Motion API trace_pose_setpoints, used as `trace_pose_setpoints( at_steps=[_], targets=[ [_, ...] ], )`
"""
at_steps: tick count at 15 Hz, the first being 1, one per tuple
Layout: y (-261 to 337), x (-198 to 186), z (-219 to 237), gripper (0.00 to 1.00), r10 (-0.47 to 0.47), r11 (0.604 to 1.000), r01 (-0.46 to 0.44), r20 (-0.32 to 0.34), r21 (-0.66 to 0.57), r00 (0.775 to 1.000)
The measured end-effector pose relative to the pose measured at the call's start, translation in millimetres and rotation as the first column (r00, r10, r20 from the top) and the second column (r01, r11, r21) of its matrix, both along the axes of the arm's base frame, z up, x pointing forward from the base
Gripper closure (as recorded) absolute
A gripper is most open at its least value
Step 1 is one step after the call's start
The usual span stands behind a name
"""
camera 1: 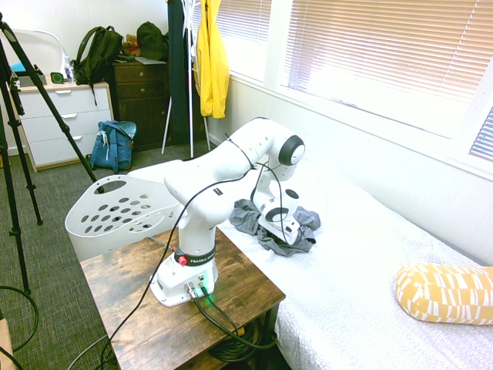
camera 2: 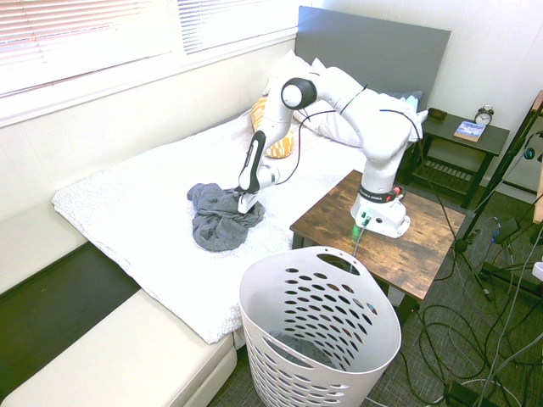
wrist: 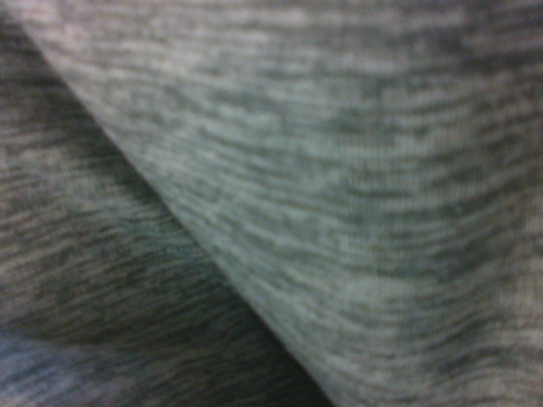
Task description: Put my clothes in the laundry bag
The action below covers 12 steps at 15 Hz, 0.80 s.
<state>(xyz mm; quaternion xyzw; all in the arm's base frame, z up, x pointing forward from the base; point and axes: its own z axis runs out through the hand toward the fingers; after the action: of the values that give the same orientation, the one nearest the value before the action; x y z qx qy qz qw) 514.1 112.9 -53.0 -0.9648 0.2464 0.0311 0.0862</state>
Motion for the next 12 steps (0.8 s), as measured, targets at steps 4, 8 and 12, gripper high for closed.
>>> trace_pose_setpoints(
  at_steps=[4, 8, 12],
  targets=[
    [-2.7, -8.7, 8.9, 1.0, -0.026, 1.0, 0.026, -0.014, 0.011, 1.0],
    [21.2, -23.8, 53.9, 1.0, -0.009, 1.0, 0.009, -0.017, 0.014, 1.0],
    [91.9, -25.4, 155.0, 1.0, 0.032, 0.999, -0.033, 0.05, 0.028, 0.998]
  ],
)
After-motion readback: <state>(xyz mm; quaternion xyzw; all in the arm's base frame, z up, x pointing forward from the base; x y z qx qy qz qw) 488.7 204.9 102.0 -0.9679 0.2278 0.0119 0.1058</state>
